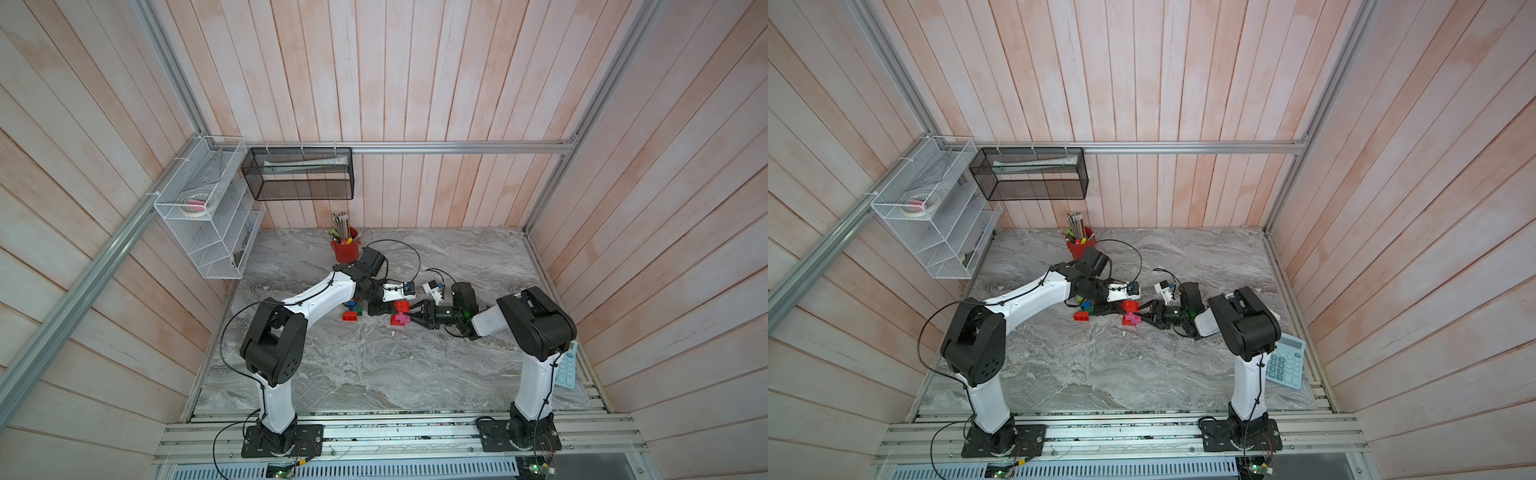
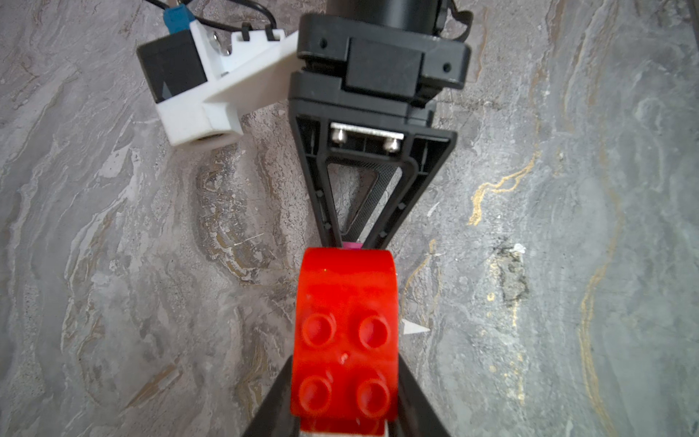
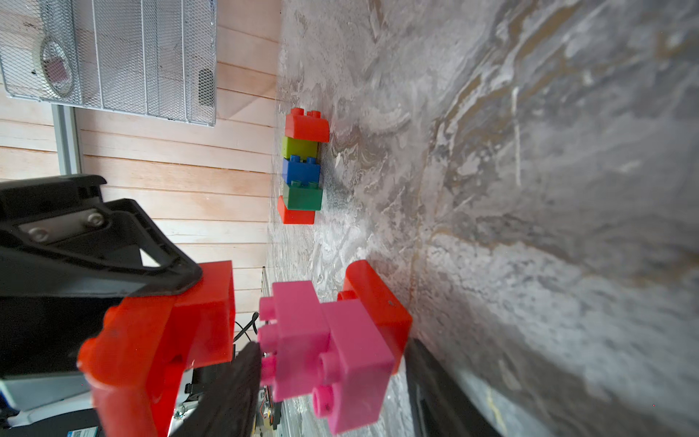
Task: Assemble the letter s with lego
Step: Assemble the lego brick with the lego brick.
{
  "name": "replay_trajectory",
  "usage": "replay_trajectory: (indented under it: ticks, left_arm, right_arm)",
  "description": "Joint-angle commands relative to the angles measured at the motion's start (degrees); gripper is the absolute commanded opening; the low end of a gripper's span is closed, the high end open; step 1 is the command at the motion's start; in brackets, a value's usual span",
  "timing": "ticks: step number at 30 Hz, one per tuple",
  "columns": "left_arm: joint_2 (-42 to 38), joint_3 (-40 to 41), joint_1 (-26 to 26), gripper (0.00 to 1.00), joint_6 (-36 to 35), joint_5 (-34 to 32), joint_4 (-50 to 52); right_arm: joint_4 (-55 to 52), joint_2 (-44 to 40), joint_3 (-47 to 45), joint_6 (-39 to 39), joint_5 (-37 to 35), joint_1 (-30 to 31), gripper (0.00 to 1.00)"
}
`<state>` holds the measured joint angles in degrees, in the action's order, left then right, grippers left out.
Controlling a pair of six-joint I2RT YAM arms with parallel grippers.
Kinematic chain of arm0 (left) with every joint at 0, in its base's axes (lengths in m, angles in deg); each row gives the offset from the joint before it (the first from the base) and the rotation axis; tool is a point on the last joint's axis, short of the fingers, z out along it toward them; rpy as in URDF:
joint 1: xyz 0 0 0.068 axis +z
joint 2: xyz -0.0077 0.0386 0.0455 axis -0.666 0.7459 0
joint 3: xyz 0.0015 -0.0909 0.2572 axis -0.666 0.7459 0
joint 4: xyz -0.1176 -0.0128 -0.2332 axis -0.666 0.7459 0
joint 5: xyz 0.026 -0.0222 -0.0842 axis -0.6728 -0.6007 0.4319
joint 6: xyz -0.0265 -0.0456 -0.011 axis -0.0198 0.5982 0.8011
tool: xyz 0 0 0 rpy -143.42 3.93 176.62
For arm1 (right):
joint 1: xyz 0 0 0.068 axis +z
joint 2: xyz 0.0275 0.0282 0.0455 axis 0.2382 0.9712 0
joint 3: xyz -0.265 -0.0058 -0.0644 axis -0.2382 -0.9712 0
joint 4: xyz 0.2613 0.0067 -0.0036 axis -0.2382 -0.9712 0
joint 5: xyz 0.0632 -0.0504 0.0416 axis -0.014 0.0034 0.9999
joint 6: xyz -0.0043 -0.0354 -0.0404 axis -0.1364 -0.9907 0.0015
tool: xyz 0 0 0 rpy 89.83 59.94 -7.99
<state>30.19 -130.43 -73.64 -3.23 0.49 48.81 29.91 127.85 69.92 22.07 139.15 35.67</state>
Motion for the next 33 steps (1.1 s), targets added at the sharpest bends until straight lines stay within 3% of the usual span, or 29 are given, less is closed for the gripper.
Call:
replay_trajectory:
  ticks: [1,33]
  left_arm:
    - [1.2,-1.4,0.2,0.36,-1.1,2.7,1.2]
    - [4.8,-1.5,0.5,0.36,-3.5,-0.4,4.2]
  right_arm:
    - [-6.0,1.6,-0.4,-2.5,-2.2,-0.2,0.61]
    - [-9.1,1.8,-0.5,-6.1,-1.8,-1.3,0.58]
